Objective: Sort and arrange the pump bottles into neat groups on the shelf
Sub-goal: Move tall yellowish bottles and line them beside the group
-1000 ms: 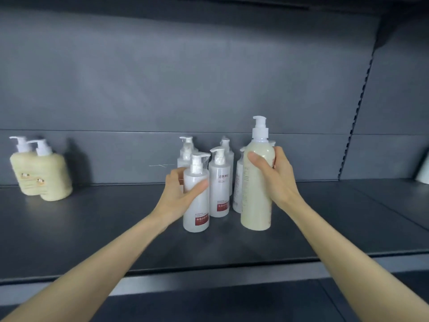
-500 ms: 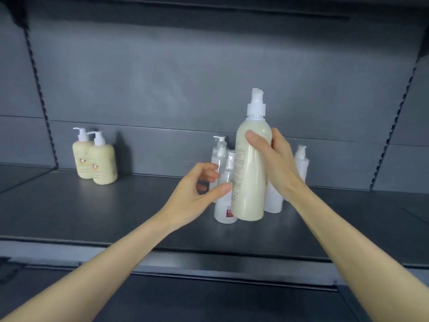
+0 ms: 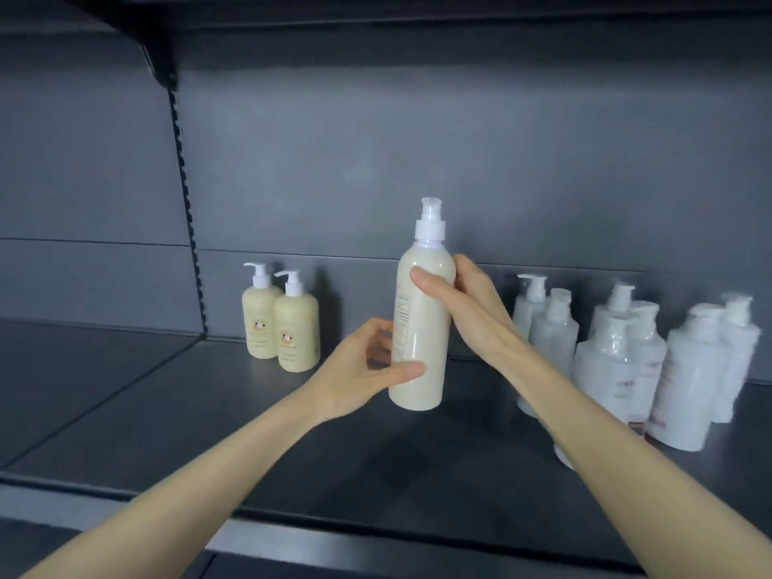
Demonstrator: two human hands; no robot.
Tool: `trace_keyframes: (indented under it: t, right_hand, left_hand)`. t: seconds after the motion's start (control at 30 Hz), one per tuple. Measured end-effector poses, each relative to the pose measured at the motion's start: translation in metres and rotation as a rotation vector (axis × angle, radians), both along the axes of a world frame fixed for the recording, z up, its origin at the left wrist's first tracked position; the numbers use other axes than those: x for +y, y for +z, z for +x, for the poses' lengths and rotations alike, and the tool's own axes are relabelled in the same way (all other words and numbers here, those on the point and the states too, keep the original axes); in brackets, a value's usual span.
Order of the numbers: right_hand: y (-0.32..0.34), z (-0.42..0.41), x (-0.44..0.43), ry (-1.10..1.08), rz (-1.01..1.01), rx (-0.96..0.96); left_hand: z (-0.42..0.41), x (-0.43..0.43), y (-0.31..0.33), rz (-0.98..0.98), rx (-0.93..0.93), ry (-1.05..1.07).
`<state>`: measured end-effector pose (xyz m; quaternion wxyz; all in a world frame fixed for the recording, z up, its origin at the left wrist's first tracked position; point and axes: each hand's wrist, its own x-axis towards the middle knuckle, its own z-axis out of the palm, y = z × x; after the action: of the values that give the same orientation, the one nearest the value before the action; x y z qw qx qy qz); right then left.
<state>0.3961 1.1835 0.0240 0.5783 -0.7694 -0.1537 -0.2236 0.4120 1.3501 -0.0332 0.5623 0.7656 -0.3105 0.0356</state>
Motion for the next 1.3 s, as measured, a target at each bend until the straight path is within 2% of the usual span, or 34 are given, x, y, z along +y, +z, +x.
trace_keyframes:
  t: [0.33, 0.6, 0.8, 1.2, 1.3]
  right_hand:
    - [-0.017, 0.081, 0.031, -0.049, -0.112, 0.164]
    - [-0.026, 0.120, 0.024, -0.069, -0.127, 0.182]
    - [-0.034, 0.139, 0.012, -0.067, -0.138, 0.209]
    - [-0.043, 0.155, 0.009, -0.116, -0.212, 0.147]
    - [-0.042, 0.151, 0.011, -0.115, -0.257, 0.158]
  left_hand:
    - [0.106, 0.037, -0.023, 0.052, 0.074, -0.065]
    - [0.152, 0.023, -0.038, 0.046, 0.163, -0.046]
    - [0.169, 0.014, -0.047, 0.100, 0.118, -0.003]
    - [0.172, 0.011, -0.053, 0.122, 0.104, 0.089]
    - [0.165, 0.012, -0.052, 0.200, 0.074, 0.122]
